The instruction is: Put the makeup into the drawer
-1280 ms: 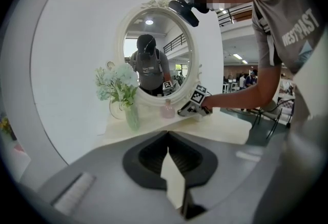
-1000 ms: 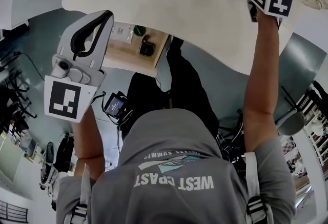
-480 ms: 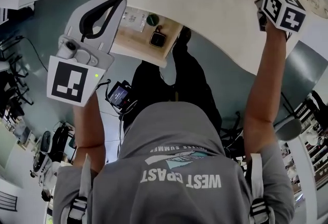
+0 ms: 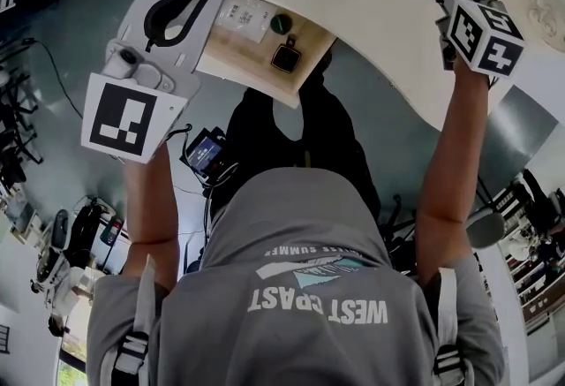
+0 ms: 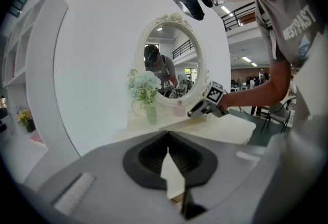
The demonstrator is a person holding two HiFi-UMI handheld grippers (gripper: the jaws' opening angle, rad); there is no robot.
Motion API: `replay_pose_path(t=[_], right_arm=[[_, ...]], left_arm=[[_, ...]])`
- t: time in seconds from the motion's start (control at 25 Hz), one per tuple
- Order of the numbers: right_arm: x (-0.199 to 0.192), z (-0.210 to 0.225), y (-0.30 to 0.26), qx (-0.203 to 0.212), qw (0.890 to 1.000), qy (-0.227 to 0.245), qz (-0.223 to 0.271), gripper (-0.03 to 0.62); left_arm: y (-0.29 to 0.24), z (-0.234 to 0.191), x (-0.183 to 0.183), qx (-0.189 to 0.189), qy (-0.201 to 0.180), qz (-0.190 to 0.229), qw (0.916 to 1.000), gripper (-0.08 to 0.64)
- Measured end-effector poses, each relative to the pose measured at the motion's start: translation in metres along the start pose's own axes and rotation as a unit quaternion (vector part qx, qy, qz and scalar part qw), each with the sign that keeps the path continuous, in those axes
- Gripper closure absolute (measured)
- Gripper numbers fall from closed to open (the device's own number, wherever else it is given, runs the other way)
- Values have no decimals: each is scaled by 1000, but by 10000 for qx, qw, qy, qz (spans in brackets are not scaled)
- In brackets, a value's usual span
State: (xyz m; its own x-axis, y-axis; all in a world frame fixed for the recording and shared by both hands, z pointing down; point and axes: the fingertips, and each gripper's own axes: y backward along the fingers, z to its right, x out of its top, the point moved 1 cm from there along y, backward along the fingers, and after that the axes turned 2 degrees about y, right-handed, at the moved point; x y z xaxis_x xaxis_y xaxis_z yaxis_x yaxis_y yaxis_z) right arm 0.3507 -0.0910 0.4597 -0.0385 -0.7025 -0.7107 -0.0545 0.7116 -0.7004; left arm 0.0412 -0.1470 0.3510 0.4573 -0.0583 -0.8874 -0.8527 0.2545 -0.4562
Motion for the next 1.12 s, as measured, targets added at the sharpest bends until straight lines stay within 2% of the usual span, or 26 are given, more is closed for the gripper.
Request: replay_pose_path(t=[0.12, 0.32, 0.52, 0.96, 1.12], right_arm=[[-4, -23, -7, 137, 9999, 90, -6, 373], [16, -46, -6, 363, 9990, 269, -41, 373], [11, -71, -17, 591, 9972, 444, -72, 373], [23, -174, -35, 1260, 9870, 972, -237, 374], [44, -161, -39, 1481, 9820, 1122, -331, 373]], left_arm=[[8, -1, -15, 85, 59, 12, 9999, 558], [19, -15, -8, 223, 181, 39, 9996, 558], [22, -19, -20, 382, 236, 81, 9990, 558], [69, -46, -54, 676, 537, 85, 9962, 558], [55, -57, -26, 785, 647, 97, 9948, 558]])
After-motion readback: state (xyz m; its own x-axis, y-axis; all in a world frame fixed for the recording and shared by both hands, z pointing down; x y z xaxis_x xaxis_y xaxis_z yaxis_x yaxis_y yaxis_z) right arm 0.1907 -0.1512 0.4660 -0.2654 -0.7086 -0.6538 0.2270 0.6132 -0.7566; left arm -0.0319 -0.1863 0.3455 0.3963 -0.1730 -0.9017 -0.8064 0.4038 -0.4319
